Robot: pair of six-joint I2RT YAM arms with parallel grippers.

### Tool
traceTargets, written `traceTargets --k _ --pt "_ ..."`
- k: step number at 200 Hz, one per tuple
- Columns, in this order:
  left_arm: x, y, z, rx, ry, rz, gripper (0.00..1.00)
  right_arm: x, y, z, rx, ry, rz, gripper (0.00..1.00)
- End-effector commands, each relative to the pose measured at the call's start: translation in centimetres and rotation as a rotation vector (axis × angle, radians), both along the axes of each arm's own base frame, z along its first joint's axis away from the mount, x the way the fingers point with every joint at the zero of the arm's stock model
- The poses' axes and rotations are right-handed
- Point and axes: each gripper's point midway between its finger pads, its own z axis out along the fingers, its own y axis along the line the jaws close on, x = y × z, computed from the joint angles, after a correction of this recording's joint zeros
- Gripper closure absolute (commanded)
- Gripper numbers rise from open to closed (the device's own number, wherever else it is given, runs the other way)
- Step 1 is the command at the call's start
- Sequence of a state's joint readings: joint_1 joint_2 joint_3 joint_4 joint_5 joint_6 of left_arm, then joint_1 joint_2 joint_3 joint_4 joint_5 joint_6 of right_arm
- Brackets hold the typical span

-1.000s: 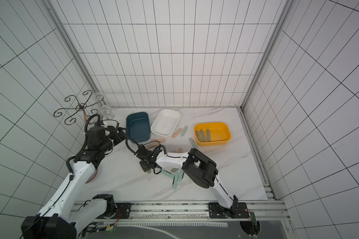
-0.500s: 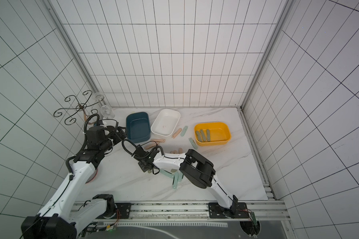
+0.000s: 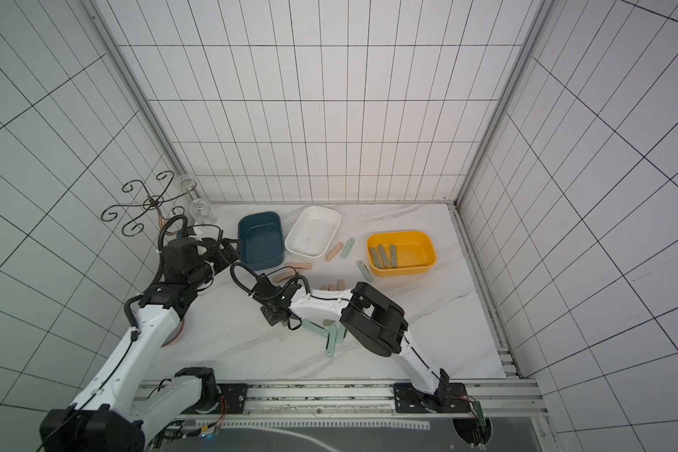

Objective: Place the fruit knives into the storage box by color
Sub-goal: Pick up the fruit knife from the center of the board.

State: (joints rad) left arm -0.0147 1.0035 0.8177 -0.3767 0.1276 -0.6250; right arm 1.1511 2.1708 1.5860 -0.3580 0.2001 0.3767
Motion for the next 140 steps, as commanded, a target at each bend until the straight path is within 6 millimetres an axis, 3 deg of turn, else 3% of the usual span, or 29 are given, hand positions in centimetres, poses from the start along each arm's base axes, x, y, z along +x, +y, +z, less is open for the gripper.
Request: traceTargets --k 1,39,72,100,122,140 --pt "0.5 -0.2 2.7 -0.022 -0.07 -0.005 0.03 -0.3 -0.3 3.8 0.081 -0.012 -0.01 0.76" --pt "0.5 -0.5 3.3 -0.032 -0.084 -0.02 0.03 1.5 -1.8 7.9 0.162 -0.046 -0.061 0.76" --pt "0.6 -1.1 4.1 -0.054 -0.102 -0.05 0.03 4.6 -6.0 11.0 0.199 -0.092 -0.147 0.75" --pt "0.8 -1.9 4.8 -0.08 -0.119 -0.09 0.03 7.9 -11.7 12.3 0.183 -0.141 -0.248 0.75" --pt "0.8 -3.2 5.5 -0.098 -0.131 -0.139 0.03 11.3 -18.0 13.0 0.158 -0.179 -0.36 0.75" --pt "0.8 -4.9 6.1 -0.088 -0.142 -0.191 0.03 14.2 -22.9 14.9 0.168 -0.263 -0.435 0.75"
